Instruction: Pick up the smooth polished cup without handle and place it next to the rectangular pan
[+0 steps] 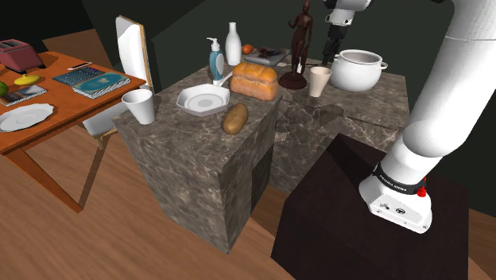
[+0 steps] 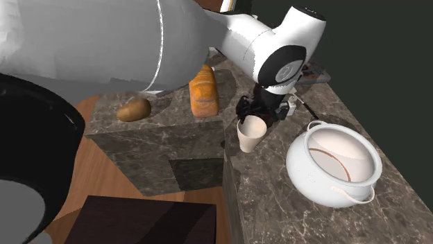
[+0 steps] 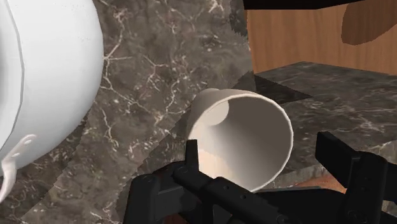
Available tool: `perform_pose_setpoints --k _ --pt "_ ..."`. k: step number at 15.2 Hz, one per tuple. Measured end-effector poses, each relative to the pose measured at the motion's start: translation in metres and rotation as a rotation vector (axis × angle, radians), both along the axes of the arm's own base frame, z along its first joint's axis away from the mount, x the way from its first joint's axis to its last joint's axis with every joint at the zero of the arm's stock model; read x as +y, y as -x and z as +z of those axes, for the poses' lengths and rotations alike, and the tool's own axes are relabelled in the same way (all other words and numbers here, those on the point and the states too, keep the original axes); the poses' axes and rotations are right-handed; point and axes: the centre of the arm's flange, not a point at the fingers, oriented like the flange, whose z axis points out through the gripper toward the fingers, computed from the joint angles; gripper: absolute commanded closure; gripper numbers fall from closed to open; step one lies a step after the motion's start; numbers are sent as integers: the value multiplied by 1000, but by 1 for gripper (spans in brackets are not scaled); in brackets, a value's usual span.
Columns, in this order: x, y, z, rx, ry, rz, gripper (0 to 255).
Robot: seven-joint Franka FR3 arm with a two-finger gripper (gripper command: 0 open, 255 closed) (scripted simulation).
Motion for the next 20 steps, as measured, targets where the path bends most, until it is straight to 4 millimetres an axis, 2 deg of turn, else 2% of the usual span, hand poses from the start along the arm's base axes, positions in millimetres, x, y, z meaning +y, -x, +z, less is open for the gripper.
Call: perform_pose_setpoints --k 2,5,11,18,19,20 --pt "-23 -9 -17 -3 1 0 0" --pt "-44 -20 -28 -8 1 1 0" --pt "-44 -22 -60 -9 0 2 0" --pt "-42 -21 -66 -9 1 2 0" --pt "-42 -21 -66 -9 1 2 255" --pt "-42 -21 -66 -9 1 2 255"
